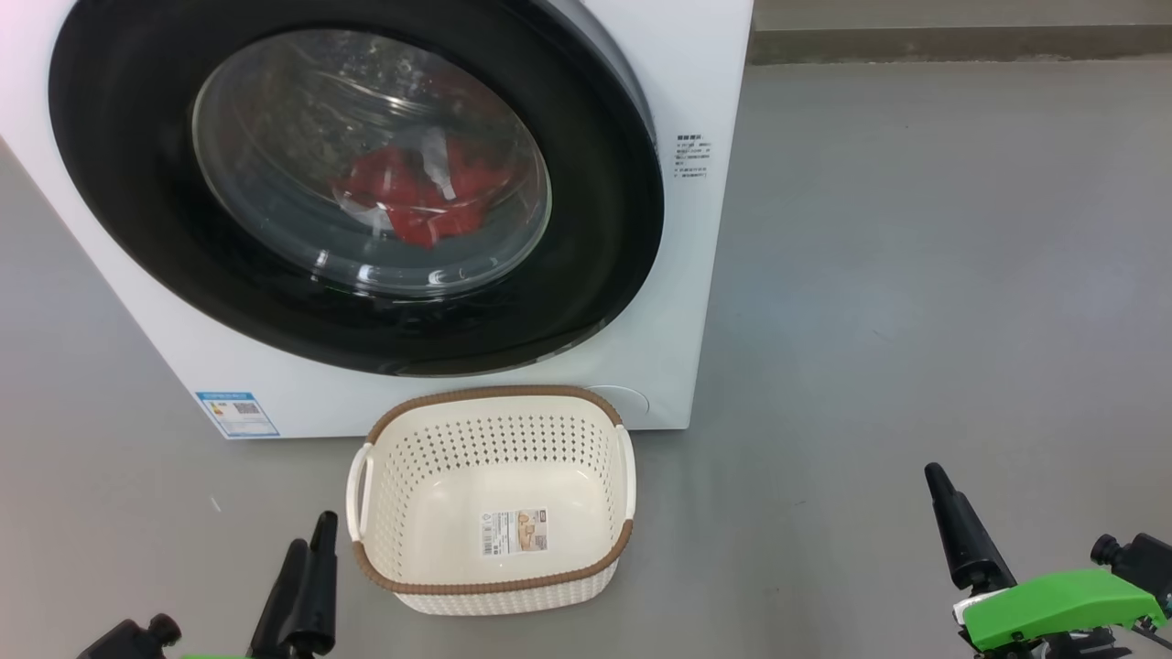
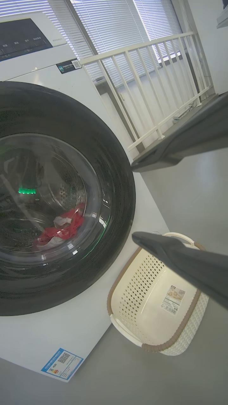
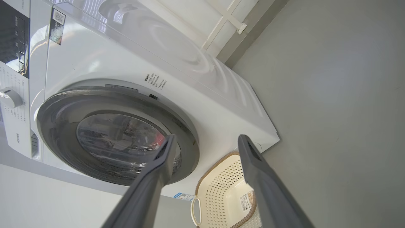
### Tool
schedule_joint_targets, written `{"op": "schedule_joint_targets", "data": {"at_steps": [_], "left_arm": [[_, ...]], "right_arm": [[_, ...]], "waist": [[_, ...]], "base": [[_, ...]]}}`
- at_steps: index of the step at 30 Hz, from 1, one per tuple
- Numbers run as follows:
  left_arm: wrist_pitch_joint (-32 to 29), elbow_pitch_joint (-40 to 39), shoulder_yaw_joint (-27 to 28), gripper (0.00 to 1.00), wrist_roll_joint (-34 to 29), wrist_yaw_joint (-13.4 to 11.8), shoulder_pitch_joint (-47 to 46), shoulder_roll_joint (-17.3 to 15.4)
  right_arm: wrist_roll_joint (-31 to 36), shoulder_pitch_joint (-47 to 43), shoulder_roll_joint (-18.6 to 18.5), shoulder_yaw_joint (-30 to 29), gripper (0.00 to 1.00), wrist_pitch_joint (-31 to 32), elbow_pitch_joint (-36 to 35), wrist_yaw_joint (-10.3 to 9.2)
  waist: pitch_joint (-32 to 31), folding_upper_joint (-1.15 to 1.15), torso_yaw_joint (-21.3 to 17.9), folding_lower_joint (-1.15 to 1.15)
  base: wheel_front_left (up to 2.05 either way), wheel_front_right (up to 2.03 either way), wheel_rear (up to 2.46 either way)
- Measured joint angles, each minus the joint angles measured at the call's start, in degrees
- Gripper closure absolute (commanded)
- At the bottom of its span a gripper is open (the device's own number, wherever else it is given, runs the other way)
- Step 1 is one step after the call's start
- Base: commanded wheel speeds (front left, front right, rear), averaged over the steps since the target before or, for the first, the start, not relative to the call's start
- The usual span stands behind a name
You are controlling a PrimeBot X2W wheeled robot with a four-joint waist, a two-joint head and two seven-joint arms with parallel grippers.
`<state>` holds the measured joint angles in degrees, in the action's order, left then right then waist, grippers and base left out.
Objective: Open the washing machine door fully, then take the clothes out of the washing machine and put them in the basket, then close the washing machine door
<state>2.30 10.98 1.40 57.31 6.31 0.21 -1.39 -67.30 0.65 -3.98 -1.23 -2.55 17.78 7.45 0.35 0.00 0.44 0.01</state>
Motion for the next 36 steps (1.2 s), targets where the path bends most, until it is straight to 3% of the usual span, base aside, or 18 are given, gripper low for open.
{"op": "schedule_joint_targets", "data": {"at_steps": [36], "left_arm": [[5.95,-3.31,-3.1,0.0,-25.98,-2.83,1.16,-0.37]], "right_arm": [[25.43,-0.4,-2.37,2.63,0.0,-5.87,-0.43,0.0]], "waist": [[0.14,0.0,-0.4,0.0]], "base": [[0.0,0.0,0.0]]}}
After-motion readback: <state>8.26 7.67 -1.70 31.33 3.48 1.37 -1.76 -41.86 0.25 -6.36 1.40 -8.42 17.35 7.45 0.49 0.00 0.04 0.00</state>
